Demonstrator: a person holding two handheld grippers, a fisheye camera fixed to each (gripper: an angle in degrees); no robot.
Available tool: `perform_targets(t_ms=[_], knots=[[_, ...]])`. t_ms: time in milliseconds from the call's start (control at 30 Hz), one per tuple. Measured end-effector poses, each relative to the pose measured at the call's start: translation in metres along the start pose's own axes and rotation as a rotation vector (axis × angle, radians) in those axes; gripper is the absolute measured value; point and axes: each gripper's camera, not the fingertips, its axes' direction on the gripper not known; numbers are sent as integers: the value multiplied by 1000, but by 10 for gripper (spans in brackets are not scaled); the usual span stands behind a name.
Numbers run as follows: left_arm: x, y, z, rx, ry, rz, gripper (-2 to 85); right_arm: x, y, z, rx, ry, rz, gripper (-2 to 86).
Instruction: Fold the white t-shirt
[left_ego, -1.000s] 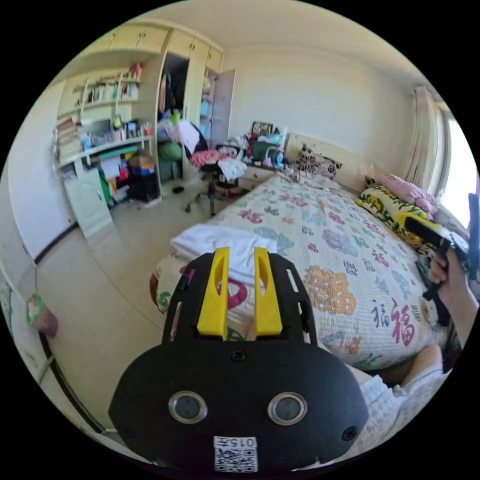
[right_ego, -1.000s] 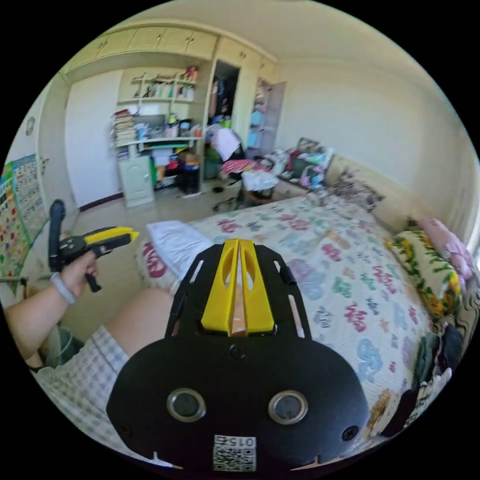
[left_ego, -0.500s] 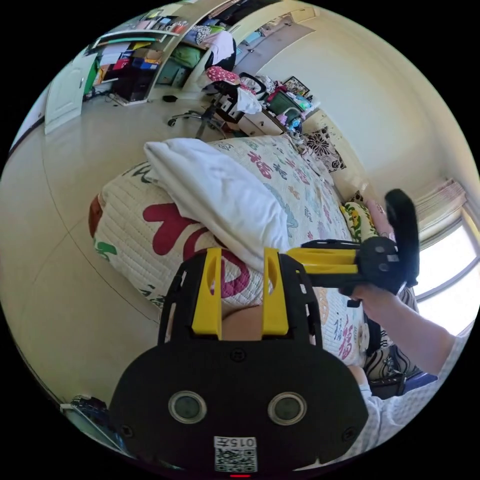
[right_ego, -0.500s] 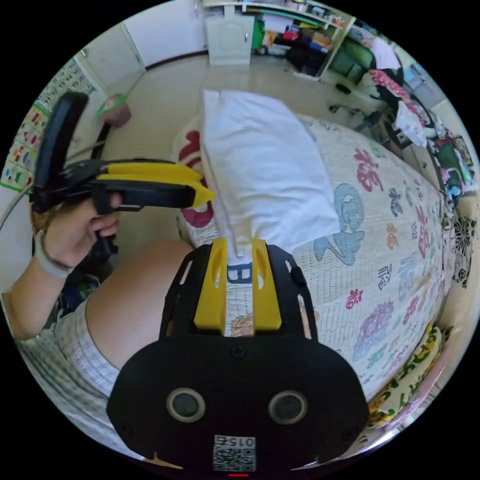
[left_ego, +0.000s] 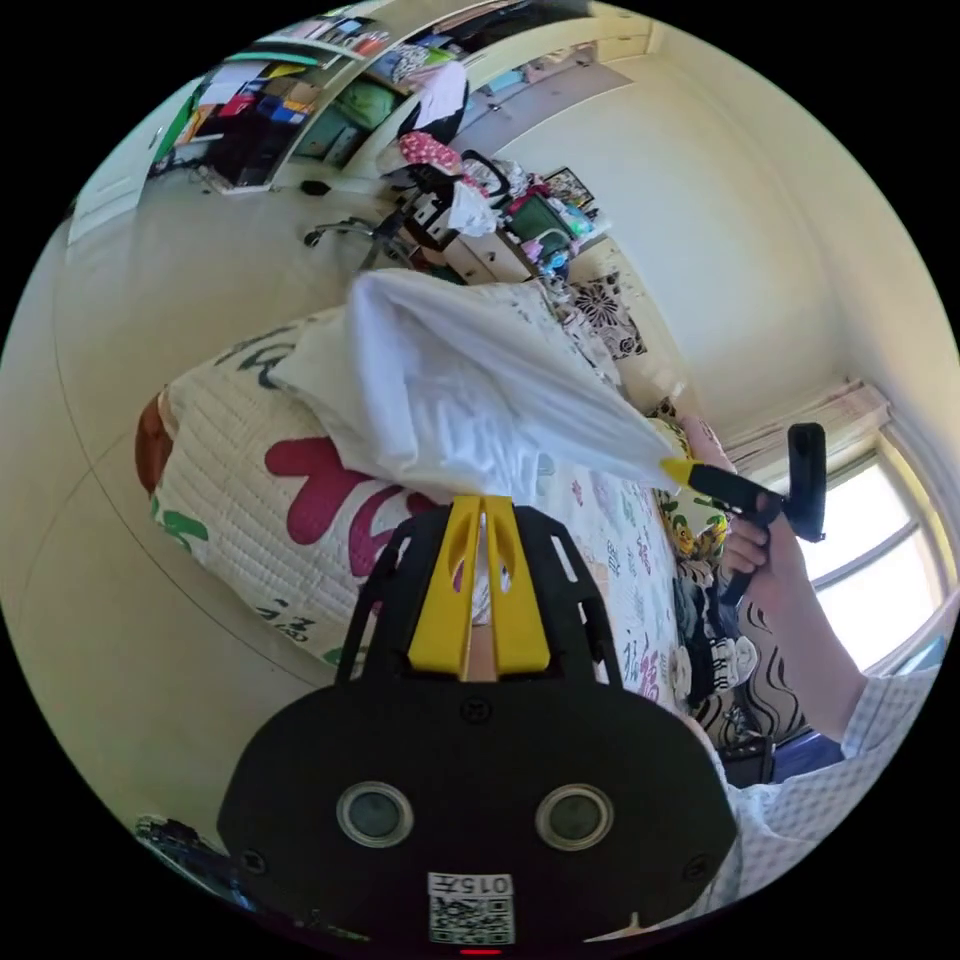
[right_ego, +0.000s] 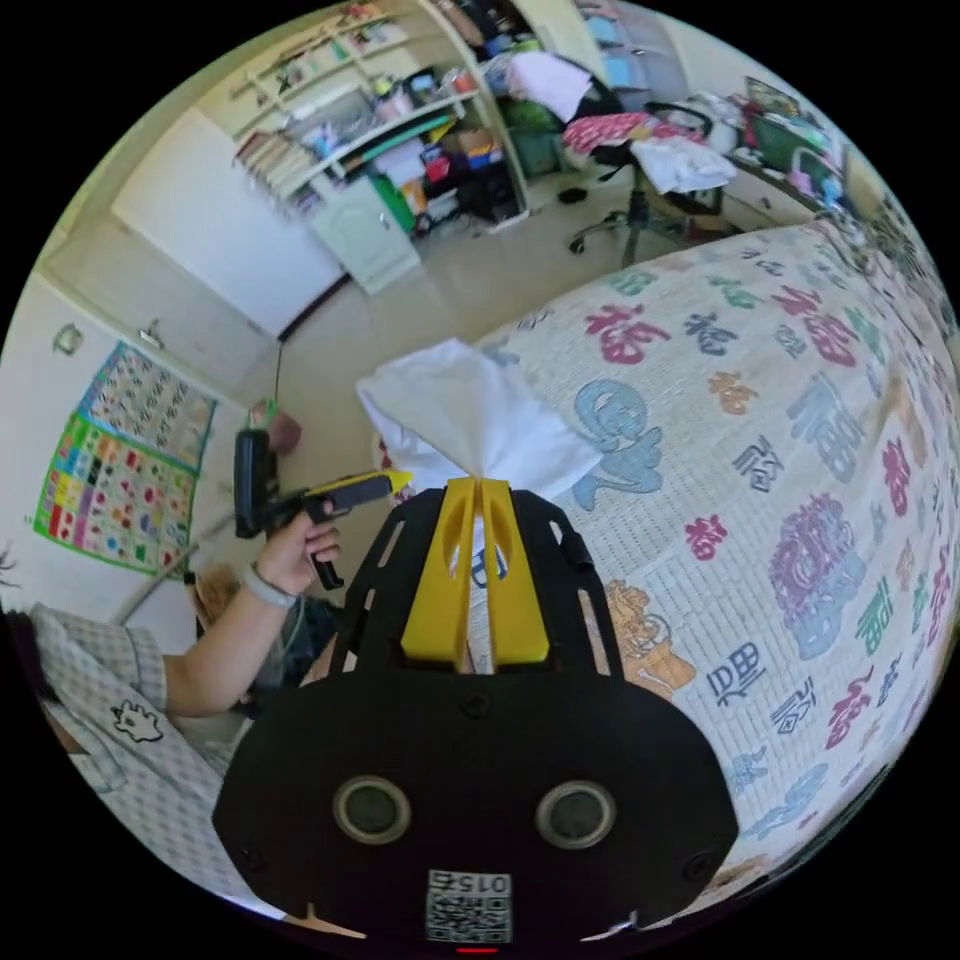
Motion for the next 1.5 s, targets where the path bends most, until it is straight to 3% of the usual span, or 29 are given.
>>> perform_targets(t_ms=[133,367,533,633,1067,1267,1367,1500], knots=[[26,-13,-39,58,55,87,-8,16,19,-58,119,22,52,-9],[103,-46,-105,89,-10,339,-8,48,111,-182,359,100,180,-9],[219,-65,-107,-4,-81,674,-5,59,185,-255,521,137,233,-8],[288,-60,-117,50,-144,849,-4,51,224,-288,557,222,219,-8],[502,-66,-138,111,-77,1181,-2,44,360,-379,799,290,239,-7],[576,-105,-66,-66,-45,1236,-1,81,367,-385,751,374,344,-7],[603,-136,17,-226,-91,1193,-1,133,348,-370,662,397,466,-5],[612,-166,169,-394,-337,1020,2,236,306,-315,496,385,647,8]])
